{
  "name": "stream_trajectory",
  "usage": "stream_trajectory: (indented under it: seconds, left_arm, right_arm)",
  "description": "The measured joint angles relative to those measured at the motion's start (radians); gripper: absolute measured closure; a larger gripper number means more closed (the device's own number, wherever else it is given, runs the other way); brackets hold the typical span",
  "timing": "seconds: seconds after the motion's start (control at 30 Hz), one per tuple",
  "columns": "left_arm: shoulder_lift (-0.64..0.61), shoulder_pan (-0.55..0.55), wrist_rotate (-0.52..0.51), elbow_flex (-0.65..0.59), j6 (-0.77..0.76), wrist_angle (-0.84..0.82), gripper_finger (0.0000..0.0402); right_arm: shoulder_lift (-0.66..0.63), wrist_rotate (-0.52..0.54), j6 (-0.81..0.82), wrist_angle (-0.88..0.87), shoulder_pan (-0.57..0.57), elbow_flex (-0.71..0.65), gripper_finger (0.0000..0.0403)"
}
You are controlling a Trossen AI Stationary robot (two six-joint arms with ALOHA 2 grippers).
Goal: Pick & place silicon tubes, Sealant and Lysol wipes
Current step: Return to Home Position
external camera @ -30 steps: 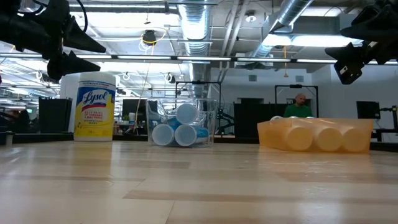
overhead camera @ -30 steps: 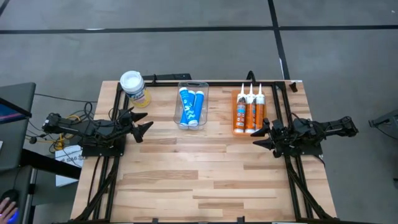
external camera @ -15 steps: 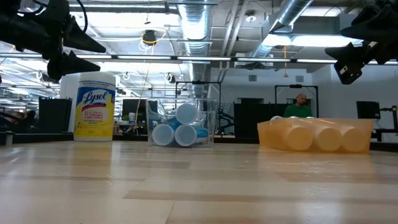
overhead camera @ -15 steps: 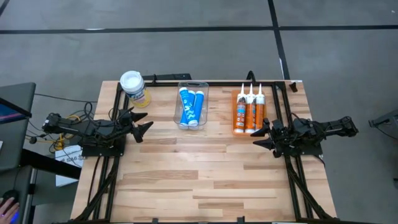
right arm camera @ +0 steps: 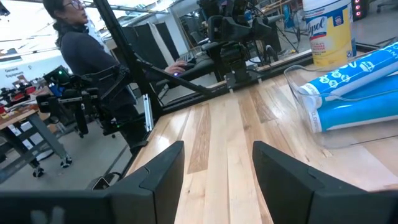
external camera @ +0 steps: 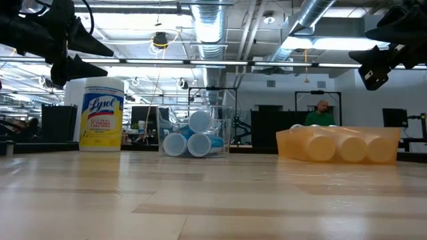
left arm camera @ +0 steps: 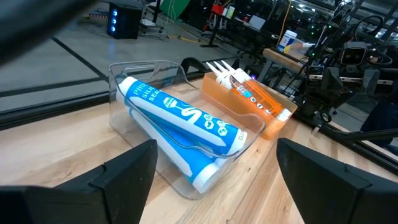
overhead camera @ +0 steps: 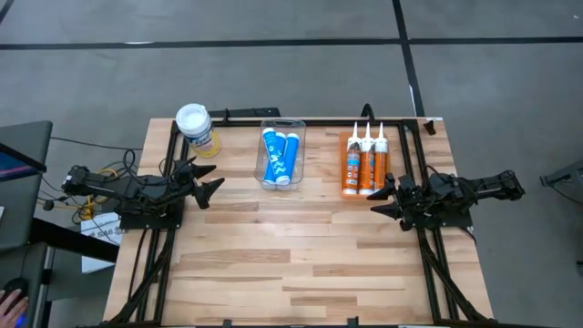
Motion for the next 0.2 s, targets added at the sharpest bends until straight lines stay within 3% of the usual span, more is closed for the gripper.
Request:
stream_trajectory:
  seconds: [0.2]
  left_arm:
    - [0.000, 0.000, 0.000, 0.000, 0.000, 0.000, 0.0080]
  right_arm:
    - [0.000, 0.000, 0.000, 0.000, 0.000, 0.000, 0.0223]
